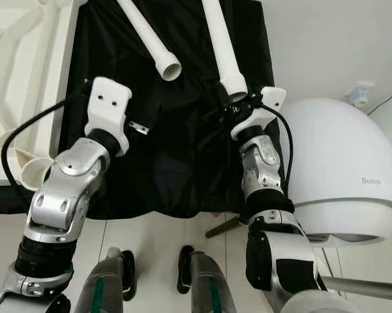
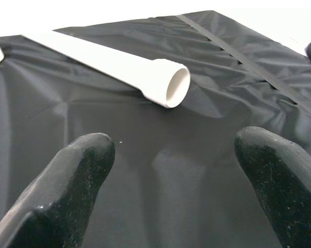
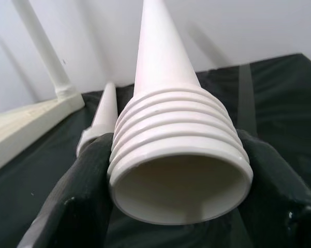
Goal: Building children table
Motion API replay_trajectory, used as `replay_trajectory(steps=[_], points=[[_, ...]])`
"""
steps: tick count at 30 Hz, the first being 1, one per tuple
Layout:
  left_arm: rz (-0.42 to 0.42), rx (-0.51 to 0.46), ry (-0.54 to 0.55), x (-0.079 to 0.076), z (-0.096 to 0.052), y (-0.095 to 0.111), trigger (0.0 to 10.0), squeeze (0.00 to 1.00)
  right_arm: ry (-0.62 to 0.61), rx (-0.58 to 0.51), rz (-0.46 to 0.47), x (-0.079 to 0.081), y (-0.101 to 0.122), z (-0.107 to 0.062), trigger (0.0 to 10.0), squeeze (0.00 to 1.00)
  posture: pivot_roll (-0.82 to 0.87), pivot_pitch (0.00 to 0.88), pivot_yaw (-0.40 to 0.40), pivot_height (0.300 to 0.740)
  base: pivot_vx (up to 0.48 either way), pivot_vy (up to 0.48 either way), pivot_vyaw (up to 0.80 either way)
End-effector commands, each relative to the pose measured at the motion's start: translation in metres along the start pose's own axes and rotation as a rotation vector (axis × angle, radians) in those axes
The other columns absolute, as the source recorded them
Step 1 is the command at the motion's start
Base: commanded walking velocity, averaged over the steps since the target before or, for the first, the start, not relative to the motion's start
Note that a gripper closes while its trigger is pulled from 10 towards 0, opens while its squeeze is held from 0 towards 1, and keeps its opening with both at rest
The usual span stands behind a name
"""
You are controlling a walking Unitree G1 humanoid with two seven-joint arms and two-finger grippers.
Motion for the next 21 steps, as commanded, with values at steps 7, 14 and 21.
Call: replay_trajectory(steps=[7, 14, 21], points=[[-0.303, -0.091, -0.127, 0.010, 0.021, 0.021, 10.0, 0.00, 0.161, -0.008, 0.052, 0.021, 0.012, -0.015, 10.0, 0.00, 0.08, 0.119, -0.072, 0.740, 0.000, 0.000, 0.00], [-0.380, -0.114, -0.168, 0.015, 0.038, 0.027, 10.0, 0.00, 0.220, 0.040, 0.077, 0.031, 0.007, -0.028, 10.0, 0.00, 0.07, 0.118, -0.066, 0.740, 0.000, 0.000, 0.00], [-0.517, -0.131, -0.243, 0.008, 0.045, 0.033, 10.0, 0.00, 0.246, 0.071, 0.098, 0.040, 0.003, -0.039, 10.0, 0.00, 0.06, 0.115, -0.048, 0.740, 0.000, 0.000, 0.00]])
Point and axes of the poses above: a point about 5 cm out from each wrist's last joint towards the gripper, its own z axis pointing out of the wrist towards the gripper, its own y axis along the axis of the wrist's last joint, x = y × z, the point moved 2 cm from there along z, pointing out of the wrist towards the gripper, and after that the axes turned 7 degrees about z, right-handed, at the moved point
